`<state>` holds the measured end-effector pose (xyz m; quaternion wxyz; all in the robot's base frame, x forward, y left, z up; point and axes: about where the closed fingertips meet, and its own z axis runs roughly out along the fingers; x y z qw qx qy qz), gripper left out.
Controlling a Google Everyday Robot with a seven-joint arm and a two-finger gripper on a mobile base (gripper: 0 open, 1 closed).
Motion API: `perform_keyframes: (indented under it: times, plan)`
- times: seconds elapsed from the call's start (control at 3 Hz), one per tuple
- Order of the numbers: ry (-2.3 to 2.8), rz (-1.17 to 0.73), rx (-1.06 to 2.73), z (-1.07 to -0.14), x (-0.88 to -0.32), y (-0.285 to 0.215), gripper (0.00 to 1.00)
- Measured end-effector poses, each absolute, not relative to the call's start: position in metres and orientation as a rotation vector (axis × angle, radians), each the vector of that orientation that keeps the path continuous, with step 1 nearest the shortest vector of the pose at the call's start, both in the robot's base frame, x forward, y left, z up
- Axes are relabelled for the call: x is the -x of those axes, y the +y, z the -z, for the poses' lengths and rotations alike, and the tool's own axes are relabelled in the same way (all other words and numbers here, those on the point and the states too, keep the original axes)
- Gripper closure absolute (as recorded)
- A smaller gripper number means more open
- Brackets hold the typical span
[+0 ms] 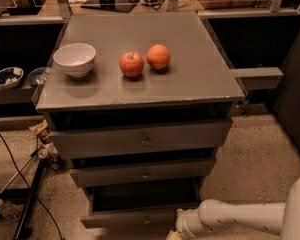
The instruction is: Open bottom drawer
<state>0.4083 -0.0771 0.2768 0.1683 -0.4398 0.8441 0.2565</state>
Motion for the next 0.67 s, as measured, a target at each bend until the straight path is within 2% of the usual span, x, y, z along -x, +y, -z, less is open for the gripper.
perform_keyframes:
  times: [0.67]
  plan:
    - [2.392,-0.688,1.236,-0.2721,-0.4231,-0.0781,0.0]
